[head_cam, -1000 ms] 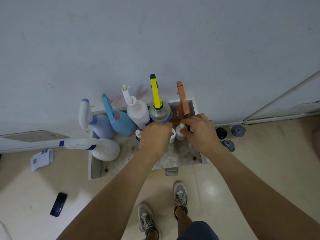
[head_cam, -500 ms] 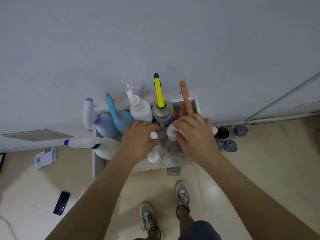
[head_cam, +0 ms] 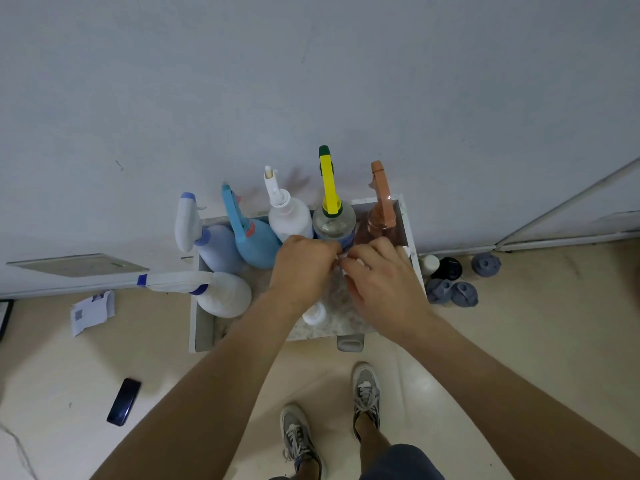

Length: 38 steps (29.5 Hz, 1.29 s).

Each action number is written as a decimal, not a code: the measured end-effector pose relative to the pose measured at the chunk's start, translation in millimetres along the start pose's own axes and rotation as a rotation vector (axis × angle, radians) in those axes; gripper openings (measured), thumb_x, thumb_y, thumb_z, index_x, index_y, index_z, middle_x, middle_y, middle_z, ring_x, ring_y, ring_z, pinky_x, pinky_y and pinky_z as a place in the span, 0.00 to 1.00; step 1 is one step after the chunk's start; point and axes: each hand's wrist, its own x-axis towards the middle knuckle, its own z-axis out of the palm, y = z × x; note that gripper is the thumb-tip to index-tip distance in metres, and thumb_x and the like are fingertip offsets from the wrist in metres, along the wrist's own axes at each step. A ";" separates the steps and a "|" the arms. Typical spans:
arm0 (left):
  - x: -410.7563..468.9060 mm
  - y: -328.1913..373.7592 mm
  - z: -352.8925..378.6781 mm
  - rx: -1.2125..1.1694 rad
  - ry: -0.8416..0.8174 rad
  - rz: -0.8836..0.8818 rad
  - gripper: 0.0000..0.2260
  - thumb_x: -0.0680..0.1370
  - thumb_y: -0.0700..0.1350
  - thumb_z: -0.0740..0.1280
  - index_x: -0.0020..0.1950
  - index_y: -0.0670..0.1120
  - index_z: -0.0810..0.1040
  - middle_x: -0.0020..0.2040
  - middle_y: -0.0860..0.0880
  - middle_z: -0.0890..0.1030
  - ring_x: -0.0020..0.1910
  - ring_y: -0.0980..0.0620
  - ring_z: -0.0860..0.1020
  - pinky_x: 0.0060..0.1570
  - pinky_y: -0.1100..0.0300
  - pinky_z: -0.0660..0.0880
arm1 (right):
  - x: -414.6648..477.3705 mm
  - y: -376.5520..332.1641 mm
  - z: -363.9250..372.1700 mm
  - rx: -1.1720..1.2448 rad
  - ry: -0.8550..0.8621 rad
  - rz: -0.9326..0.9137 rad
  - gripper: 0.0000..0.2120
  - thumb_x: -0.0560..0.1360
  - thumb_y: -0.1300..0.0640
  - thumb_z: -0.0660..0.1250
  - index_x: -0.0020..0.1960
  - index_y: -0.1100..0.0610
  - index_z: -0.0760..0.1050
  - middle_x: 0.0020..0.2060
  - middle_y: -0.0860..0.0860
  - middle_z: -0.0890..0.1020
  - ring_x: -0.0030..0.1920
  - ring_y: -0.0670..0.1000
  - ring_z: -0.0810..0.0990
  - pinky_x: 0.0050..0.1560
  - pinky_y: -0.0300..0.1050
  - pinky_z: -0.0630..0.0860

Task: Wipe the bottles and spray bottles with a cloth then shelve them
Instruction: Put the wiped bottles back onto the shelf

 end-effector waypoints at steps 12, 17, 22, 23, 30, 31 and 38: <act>-21.6 -24.0 -14.4 -0.400 -0.009 -0.031 0.19 0.74 0.36 0.69 0.65 0.46 0.78 0.62 0.48 0.80 0.60 0.47 0.76 0.58 0.57 0.70 | -10.0 -32.8 13.7 0.175 -0.310 0.092 0.29 0.61 0.50 0.79 0.58 0.54 0.73 0.47 0.52 0.81 0.49 0.56 0.77 0.46 0.52 0.75; -41.2 -44.5 -1.5 -0.323 0.005 -0.104 0.15 0.74 0.43 0.72 0.61 0.48 0.80 0.57 0.49 0.82 0.58 0.46 0.76 0.55 0.54 0.73 | -10.6 -38.6 28.3 0.157 -0.390 0.017 0.21 0.59 0.52 0.80 0.50 0.53 0.81 0.40 0.51 0.81 0.45 0.55 0.79 0.41 0.49 0.75; -34.1 -46.9 4.5 -0.277 -0.037 -0.152 0.08 0.76 0.40 0.68 0.53 0.45 0.82 0.51 0.47 0.83 0.51 0.45 0.79 0.48 0.49 0.76 | 0.7 -40.1 31.0 0.186 -0.405 -0.016 0.14 0.55 0.60 0.82 0.32 0.57 0.77 0.29 0.52 0.79 0.34 0.55 0.79 0.29 0.45 0.74; -34.2 -48.5 3.5 -0.257 -0.035 -0.166 0.08 0.76 0.40 0.67 0.53 0.44 0.82 0.50 0.46 0.83 0.51 0.44 0.80 0.49 0.50 0.76 | 3.7 -40.4 28.0 0.182 -0.392 -0.020 0.13 0.57 0.58 0.81 0.33 0.57 0.77 0.30 0.52 0.79 0.35 0.55 0.79 0.31 0.46 0.74; -44.7 -64.0 3.1 -0.188 0.001 -0.253 0.04 0.77 0.39 0.66 0.48 0.46 0.79 0.45 0.48 0.82 0.46 0.45 0.79 0.39 0.58 0.66 | 55.6 -45.0 18.4 0.048 -0.342 -0.001 0.06 0.69 0.56 0.72 0.41 0.57 0.78 0.37 0.55 0.82 0.45 0.59 0.78 0.42 0.49 0.61; -44.5 -64.3 2.1 -0.199 0.007 -0.258 0.04 0.77 0.39 0.66 0.47 0.47 0.79 0.45 0.48 0.81 0.45 0.45 0.79 0.39 0.59 0.65 | 60.9 -45.1 19.3 0.024 -0.369 0.004 0.05 0.71 0.57 0.71 0.43 0.58 0.78 0.40 0.55 0.82 0.49 0.59 0.77 0.44 0.50 0.62; -34.3 -61.8 6.8 -0.310 -0.006 -0.188 0.07 0.75 0.42 0.67 0.53 0.48 0.78 0.49 0.49 0.82 0.48 0.46 0.78 0.45 0.48 0.77 | 77.4 -38.7 30.5 -0.101 -0.510 0.031 0.10 0.77 0.56 0.62 0.58 0.54 0.75 0.56 0.50 0.81 0.62 0.54 0.71 0.58 0.53 0.63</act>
